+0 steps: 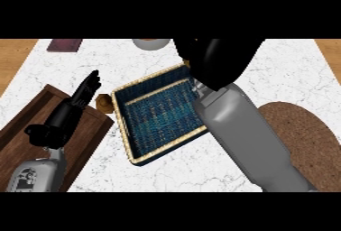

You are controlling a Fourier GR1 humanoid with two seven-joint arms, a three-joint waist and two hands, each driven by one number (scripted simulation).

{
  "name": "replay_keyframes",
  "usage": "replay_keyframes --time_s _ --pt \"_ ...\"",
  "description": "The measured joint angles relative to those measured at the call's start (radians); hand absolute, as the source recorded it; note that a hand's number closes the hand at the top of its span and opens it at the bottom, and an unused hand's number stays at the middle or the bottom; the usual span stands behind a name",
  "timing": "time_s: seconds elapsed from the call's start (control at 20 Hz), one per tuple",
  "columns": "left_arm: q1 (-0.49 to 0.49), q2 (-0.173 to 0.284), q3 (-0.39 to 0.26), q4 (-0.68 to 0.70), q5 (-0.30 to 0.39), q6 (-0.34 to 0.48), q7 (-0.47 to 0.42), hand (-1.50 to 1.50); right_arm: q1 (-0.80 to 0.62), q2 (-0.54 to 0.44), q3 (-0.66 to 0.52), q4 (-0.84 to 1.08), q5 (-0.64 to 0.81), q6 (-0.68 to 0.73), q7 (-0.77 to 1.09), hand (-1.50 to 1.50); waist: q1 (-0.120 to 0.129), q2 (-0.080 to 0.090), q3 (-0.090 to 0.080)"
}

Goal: Pick the squash from the placemat and place it in the basket

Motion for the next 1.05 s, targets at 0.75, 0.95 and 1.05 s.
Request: replay_keyframes --time_s 0.75,0.95,1.05 --pt "0.013 -0.006 0.001 -0.015 0.002 0.001 0.013 0.0 0.034 0.004 -0.046 -0.057 0.02 -0.134 -0.04 -1.5 -0.006 0.001 0.0" --pt "0.009 -0.004 0.006 -0.014 0.007 -0.001 0.018 0.0 0.047 0.005 -0.084 -0.126 0.019 -0.172 -0.039 -1.5 -0.01 -0.001 0.001" --pt "0.014 -0.001 0.007 -0.015 0.003 -0.001 0.014 0.0 0.058 0.006 -0.102 -0.177 0.014 -0.176 -0.023 -1.5 -0.012 -0.004 0.001"
